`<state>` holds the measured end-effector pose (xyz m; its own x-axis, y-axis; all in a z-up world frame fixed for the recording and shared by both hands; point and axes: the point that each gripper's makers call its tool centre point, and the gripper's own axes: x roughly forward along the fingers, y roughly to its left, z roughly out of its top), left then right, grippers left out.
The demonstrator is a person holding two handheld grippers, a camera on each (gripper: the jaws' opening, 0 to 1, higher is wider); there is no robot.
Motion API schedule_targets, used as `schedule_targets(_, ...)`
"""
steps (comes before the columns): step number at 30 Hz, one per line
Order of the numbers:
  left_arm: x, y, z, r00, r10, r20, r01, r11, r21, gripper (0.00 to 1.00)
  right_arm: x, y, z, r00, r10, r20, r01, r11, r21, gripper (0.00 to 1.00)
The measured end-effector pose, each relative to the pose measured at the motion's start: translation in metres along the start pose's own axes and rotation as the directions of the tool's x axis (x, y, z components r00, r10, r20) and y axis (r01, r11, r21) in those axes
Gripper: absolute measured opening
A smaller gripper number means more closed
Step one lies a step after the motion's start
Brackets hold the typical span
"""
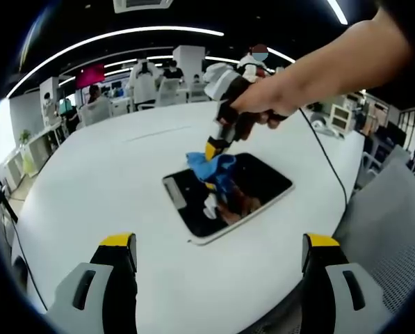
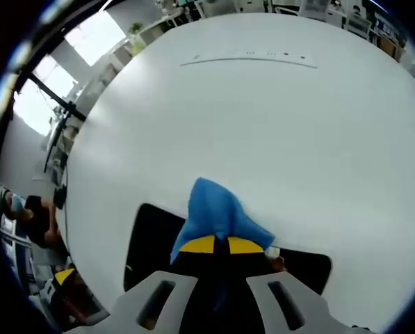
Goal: Wipe the mirror surface with the cleaning cloth until all visible marks leave the cleaned area.
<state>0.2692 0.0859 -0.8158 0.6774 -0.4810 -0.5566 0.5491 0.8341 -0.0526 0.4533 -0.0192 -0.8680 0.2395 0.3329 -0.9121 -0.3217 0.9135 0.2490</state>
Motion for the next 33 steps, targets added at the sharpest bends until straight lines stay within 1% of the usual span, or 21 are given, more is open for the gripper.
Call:
schedule_targets(19,-0.0006,0.0013,0.0007,1.000,0.011,0.000,-0.011,1.000,-0.012,0.99,0.0035,-0.0034,0.0020,1.000,0.027,0.000,-0.027,0.999,-0.020,0.00)
schedule_targets(33,-0.0005,0.0006,0.0009,1.000,0.012,-0.003,-0.012,1.000,-0.013,0.99,-0.0029,-0.0001,-0.0029,0.999,0.033,0.007,-0.032,0.999,-0.036,0.00)
